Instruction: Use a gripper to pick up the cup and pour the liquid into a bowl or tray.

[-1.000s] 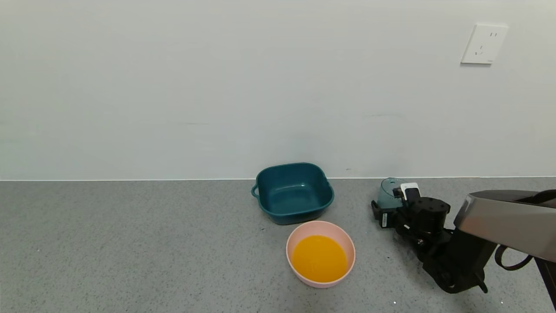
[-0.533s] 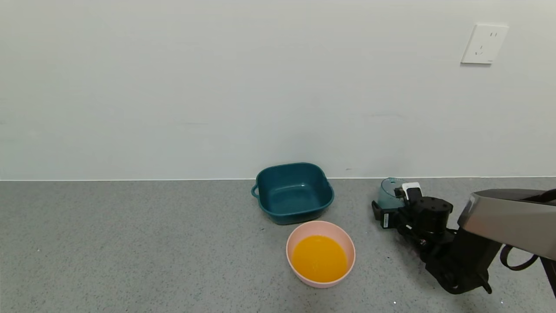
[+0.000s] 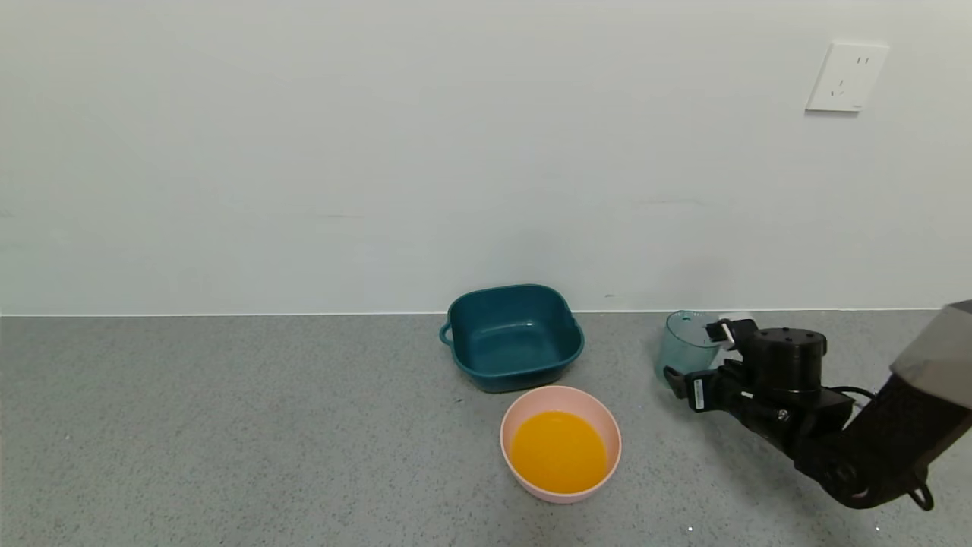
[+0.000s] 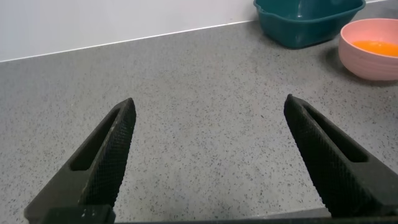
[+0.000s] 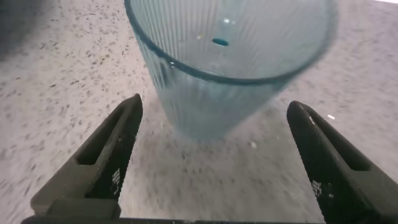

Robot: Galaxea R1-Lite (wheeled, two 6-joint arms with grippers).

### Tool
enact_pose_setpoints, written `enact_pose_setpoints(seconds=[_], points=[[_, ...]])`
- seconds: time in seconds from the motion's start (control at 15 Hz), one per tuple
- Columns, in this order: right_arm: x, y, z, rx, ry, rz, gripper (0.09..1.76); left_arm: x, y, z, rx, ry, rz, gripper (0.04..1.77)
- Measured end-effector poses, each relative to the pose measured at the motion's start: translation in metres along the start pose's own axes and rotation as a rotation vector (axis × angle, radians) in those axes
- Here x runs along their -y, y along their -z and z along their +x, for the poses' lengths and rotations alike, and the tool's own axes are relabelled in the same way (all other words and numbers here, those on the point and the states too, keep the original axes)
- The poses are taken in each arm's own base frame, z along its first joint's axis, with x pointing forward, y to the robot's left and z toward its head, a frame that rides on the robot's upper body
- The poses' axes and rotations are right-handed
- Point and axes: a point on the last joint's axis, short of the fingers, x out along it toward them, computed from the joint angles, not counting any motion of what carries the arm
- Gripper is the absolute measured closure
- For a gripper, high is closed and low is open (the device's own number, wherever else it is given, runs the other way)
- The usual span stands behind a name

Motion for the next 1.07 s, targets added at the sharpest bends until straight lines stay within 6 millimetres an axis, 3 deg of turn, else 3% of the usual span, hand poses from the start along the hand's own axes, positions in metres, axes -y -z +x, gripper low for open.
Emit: enact_pose_setpoints(seconds=[0.27, 0.67, 1.07], points=[[0.008, -0.028, -0.048, -0.05, -0.014, -0.006, 0.15, 0.0, 0.0, 0.0, 0.0, 0.0, 0.0, 0.09], [0.02, -0.071, -0.149, -0.016, -0.034, -0.008, 0.15, 0.0, 0.0, 0.0, 0.0, 0.0, 0.0, 0.09], [0.029, -0.078, -0.263, 0.064, -0.097, -0.023, 0.15, 0.0, 0.0, 0.0, 0.0, 0.0, 0.0, 0.09]])
